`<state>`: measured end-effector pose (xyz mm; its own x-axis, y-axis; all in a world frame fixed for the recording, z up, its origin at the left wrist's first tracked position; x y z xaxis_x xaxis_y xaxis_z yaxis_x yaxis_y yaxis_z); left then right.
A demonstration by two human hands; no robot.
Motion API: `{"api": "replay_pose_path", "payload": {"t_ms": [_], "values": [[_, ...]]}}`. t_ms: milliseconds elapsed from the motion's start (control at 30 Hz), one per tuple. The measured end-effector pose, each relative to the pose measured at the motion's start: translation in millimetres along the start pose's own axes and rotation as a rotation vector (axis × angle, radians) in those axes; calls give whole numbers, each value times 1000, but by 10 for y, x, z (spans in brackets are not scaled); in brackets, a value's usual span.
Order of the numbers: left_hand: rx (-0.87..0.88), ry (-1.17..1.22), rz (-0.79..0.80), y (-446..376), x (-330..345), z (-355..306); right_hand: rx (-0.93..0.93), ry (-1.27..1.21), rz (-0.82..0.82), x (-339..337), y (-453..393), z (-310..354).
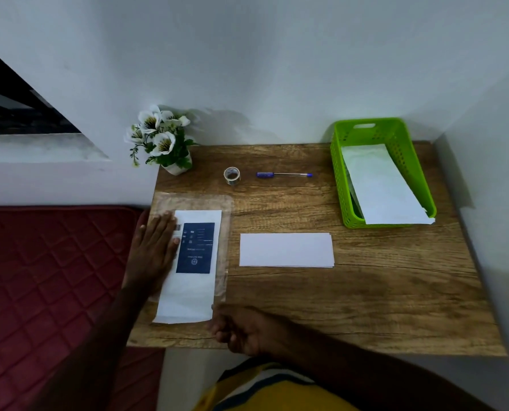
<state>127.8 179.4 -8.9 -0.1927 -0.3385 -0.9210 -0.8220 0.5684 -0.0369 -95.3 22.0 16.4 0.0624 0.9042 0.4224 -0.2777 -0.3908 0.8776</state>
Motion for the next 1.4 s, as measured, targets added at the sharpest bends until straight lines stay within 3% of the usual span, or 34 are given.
{"api": "replay_pose_path", "payload": {"t_ms": [300,533,867,1200,1400], "values": [[-7,8,-4,1,5,2,-41,40,-186,91,-66,10],[3,43,5,-5,-8,22,-43,20,-183,107,-45,1],[39,63,-15,-33,-80,-4,63,54,121,159,250,37],[86,-24,46,-49,-132,-104,-50,91,298,190,843,319],[110,-28,36,-99,-198,-173,-151,100,496,288,1255,467]]}}
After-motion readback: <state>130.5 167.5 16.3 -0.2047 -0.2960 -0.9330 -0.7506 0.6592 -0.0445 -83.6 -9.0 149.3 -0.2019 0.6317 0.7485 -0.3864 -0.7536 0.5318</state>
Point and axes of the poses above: each hand's wrist, its own y-axis away from the middle knuckle, its own x-axis out of the palm, z = x × y, the point moved 5 cm from there along -y, towards the middle knuckle, and after that the axes turned 13 degrees about y, right-handed, at the moved point
